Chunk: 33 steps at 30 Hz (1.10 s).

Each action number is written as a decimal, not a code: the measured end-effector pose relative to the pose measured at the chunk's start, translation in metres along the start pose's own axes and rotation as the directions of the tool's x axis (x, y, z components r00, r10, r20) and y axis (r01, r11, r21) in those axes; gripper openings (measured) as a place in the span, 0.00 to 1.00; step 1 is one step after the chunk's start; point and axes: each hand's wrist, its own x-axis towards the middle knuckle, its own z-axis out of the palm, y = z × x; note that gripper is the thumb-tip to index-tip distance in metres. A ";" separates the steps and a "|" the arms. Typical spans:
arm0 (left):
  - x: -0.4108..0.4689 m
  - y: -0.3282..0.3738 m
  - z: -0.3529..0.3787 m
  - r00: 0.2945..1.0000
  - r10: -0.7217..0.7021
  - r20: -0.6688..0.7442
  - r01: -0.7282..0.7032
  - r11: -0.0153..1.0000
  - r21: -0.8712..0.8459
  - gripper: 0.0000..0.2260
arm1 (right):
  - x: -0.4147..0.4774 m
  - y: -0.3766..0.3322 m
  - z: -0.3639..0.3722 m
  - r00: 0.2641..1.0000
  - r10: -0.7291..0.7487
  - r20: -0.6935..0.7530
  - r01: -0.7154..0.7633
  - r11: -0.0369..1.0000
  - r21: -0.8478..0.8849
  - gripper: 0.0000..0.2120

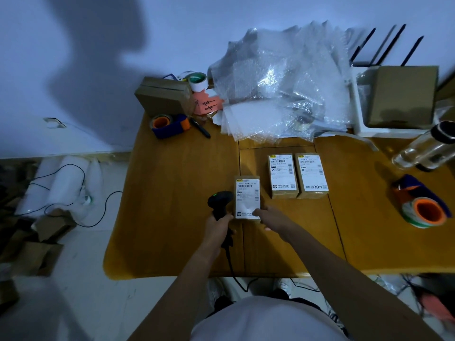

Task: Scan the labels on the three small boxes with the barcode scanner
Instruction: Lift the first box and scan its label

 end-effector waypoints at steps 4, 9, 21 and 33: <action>-0.004 -0.008 -0.004 1.000 -0.012 -0.004 0.012 1.000 -0.024 0.06 | -0.002 0.005 0.001 0.999 0.032 -0.026 -0.030 0.997 0.075 0.17; -0.008 -0.009 -0.008 1.000 0.000 0.006 0.001 1.000 -0.015 0.06 | 0.005 0.013 0.001 1.000 0.027 -0.015 -0.026 0.994 0.108 0.19; -0.009 -0.004 -0.011 1.000 0.011 0.019 -0.012 1.000 0.023 0.11 | 0.006 0.009 0.001 0.995 0.101 0.022 -0.103 0.977 0.188 0.19; -0.008 -0.009 -0.024 0.999 0.034 0.021 -0.034 0.999 0.026 0.05 | 0.008 0.018 0.013 0.996 0.090 0.018 -0.091 0.991 0.101 0.18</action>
